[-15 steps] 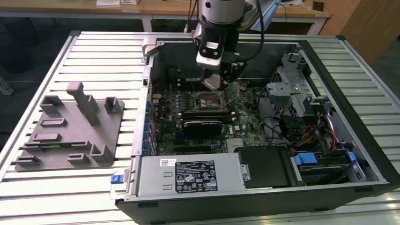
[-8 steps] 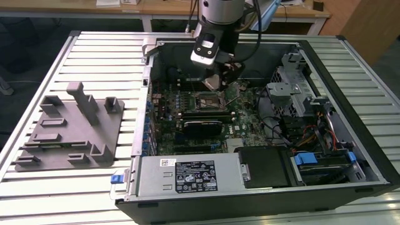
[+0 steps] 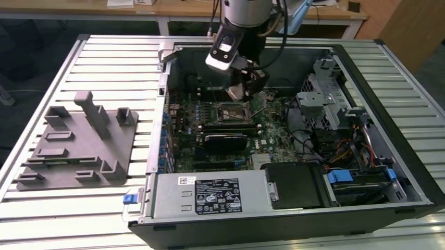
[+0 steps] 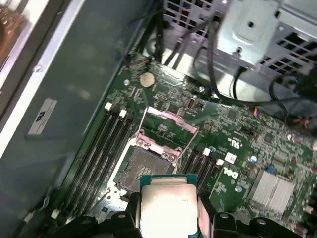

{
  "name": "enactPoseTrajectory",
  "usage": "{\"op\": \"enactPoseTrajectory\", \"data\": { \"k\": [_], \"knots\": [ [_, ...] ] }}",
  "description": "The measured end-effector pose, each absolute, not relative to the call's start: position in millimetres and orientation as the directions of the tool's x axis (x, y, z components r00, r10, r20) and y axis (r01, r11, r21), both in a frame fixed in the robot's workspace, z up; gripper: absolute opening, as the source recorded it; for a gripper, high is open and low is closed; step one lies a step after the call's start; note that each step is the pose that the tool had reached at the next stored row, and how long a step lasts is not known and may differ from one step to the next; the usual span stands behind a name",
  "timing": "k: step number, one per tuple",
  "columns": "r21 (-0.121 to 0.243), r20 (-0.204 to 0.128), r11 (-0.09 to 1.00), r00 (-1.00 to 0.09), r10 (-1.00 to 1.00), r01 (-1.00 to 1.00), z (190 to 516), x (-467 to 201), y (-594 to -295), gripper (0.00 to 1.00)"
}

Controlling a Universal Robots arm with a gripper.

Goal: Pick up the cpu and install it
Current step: 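Place the cpu into insertion slot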

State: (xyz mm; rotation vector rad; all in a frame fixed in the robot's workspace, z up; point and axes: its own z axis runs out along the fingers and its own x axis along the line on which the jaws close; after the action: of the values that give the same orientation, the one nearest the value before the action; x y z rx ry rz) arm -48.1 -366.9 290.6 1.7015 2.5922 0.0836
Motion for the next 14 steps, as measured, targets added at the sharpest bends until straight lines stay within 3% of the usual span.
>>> {"op": "enactPoseTrajectory", "data": {
  "k": [14],
  "knots": [
    [0.067,-0.004,0.153,-0.153,0.988,0.986,289.5,-48.0,-366.9,0.55]
  ]
}}
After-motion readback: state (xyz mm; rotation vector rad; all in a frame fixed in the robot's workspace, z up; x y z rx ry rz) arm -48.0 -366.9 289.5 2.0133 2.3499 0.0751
